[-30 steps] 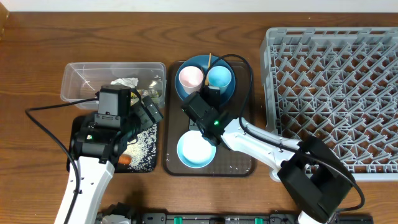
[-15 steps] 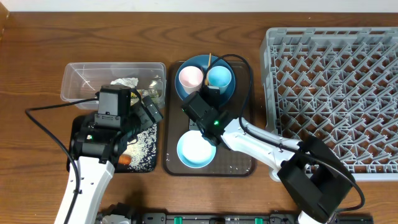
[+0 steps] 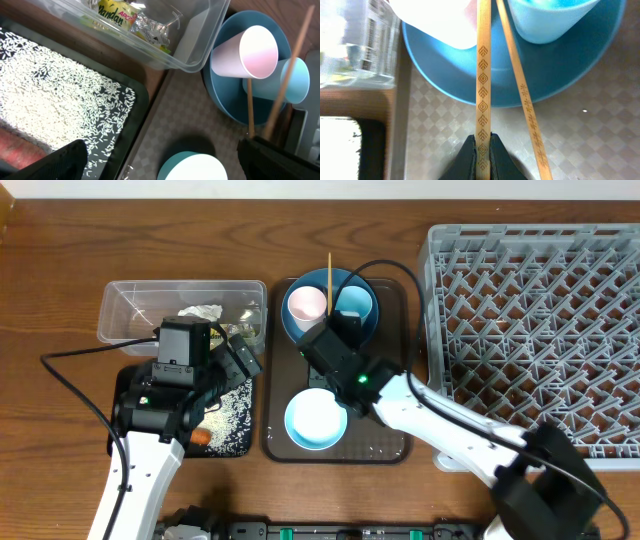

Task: Sort waste into correct bins and load items into the dishwasher rack
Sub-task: 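Lift the chopstick with the right gripper and carry it to the rack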

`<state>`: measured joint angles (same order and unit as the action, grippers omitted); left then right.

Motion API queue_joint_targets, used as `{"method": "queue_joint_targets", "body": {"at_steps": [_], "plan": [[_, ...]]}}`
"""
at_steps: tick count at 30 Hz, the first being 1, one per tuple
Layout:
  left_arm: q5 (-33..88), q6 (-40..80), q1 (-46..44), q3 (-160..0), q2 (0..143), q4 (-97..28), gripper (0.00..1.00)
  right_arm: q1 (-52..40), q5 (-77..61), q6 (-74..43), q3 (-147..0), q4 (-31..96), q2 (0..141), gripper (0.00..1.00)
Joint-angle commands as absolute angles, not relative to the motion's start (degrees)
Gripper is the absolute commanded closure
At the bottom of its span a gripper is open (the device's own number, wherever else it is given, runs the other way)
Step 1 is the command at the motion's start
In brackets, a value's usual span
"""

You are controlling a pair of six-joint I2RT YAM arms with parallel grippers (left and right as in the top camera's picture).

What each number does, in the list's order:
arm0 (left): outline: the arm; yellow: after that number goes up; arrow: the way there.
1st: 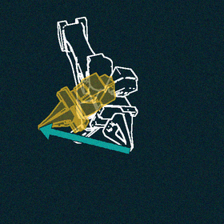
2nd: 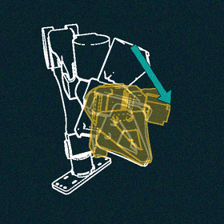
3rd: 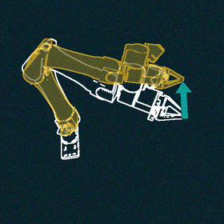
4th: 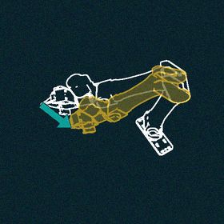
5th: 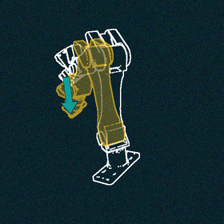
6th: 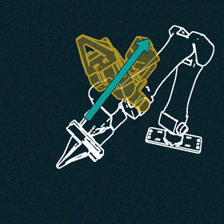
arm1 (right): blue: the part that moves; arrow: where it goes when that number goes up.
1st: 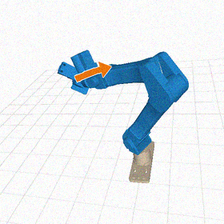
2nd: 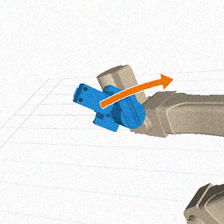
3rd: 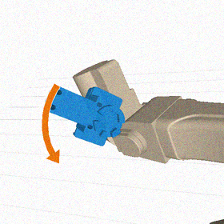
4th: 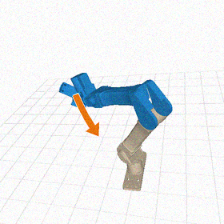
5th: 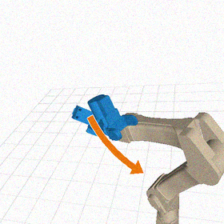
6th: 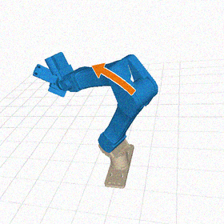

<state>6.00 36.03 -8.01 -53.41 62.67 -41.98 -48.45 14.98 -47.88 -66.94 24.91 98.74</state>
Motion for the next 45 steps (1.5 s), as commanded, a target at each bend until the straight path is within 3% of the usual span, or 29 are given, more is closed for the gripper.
{"method": "queue_joint_targets", "body": {"at_steps": [1, 16, 26, 34, 45], "plan": [[5.5, 35.9, -7.8, -54.2, 62.8, -42.0, 0.02, -48.7, 15.8, -47.0, -66.7, 26.5, 95.7, 0.98], [5.5, 35.9, -7.8, -54.2, 62.8, -42.0, 0.02, -47.4, 16.1, -40.8, -66.7, 39.9, 81.6, 0.99], [5.5, 35.9, -7.8, -54.2, 62.8, -42.0, 0.02, -40.3, 18.7, -31.4, -66.7, 55.1, 69.9, 0.99], [5.5, 35.9, -7.8, -54.2, 62.8, -42.0, 0.02, -33.8, 20.0, -20.4, -66.7, 62.3, 69.3, 0.99], [5.5, 35.9, -7.8, -54.2, 62.8, -42.0, 0.02, -25.1, 19.9, -19.6, -66.7, 64.0, 71.1, 0.99]]}}
